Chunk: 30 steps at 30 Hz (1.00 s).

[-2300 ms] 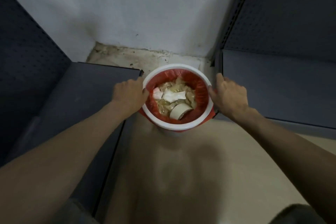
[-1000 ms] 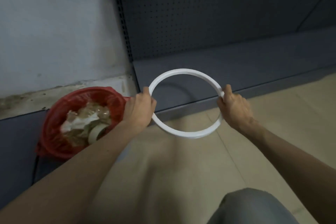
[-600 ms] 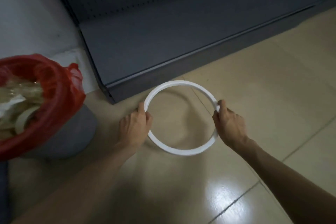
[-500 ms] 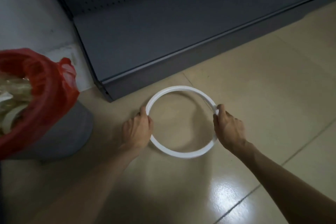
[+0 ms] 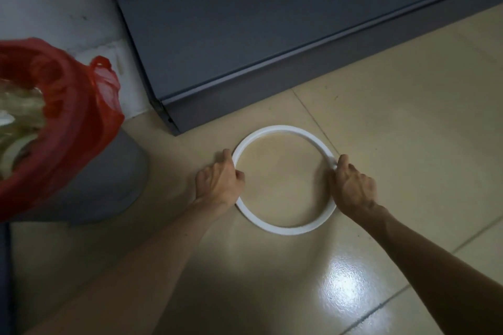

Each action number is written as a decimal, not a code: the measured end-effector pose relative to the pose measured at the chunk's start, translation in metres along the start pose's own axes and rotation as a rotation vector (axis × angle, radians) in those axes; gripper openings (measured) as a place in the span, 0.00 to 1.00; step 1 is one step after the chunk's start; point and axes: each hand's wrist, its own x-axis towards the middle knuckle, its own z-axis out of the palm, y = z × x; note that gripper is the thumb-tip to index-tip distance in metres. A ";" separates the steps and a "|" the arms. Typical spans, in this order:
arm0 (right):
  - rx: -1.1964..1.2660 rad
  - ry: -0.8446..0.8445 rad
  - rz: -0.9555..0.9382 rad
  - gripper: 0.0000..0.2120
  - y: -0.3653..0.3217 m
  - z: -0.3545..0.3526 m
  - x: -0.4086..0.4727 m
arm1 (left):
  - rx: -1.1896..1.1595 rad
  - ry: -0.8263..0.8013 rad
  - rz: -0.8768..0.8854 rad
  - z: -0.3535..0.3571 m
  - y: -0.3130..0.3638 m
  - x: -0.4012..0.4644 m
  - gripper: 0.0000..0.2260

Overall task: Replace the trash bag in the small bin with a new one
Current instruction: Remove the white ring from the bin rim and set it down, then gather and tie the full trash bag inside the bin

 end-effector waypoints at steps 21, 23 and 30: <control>0.029 0.523 -0.418 0.13 -0.175 -0.284 0.050 | -0.063 0.539 0.024 -0.297 -0.061 0.000 0.12; 0.045 0.521 -0.480 0.14 -0.205 -0.293 0.046 | -0.034 0.577 -0.036 -0.316 -0.089 -0.015 0.12; 0.105 0.467 -0.695 0.15 -0.311 -0.288 0.011 | 0.055 0.608 -0.269 -0.348 -0.188 -0.082 0.13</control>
